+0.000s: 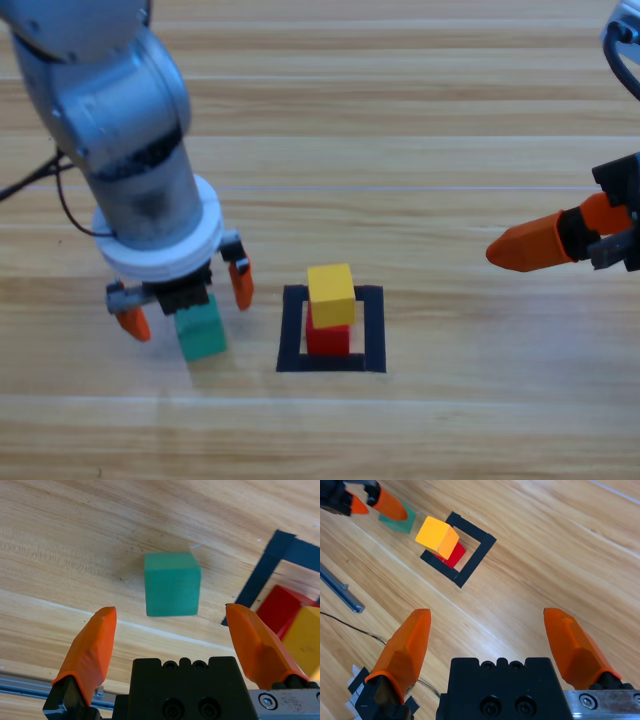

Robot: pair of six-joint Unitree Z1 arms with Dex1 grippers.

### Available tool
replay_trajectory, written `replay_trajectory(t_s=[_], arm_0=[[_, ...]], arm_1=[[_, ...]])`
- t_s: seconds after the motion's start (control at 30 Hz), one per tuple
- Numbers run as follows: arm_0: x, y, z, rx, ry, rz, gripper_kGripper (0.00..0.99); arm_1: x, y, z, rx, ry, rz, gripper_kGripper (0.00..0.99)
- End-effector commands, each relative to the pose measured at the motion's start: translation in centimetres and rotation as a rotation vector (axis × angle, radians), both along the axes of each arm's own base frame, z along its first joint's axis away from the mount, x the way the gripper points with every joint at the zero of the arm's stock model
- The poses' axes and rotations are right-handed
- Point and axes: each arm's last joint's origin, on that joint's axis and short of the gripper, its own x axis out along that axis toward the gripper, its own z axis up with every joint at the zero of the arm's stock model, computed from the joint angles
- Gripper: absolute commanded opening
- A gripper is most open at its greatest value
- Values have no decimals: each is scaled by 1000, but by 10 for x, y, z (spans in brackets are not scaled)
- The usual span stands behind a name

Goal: Stack the blocks in the rectangular block: red at the bottom, yellow in the middle, green on top

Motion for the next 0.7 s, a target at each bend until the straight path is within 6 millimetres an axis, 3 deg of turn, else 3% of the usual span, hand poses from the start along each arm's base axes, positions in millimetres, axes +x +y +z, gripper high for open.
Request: replay_trajectory(t_s=[0.03,0.7], arm_0=[[17,-5,-32,33,55,-30,933],[32,11,-50,28,63,-20,925]], arm_1=[[-4,-11,-3,36,-56,6,990],[-4,-12,-2,33,-66,1,990]])
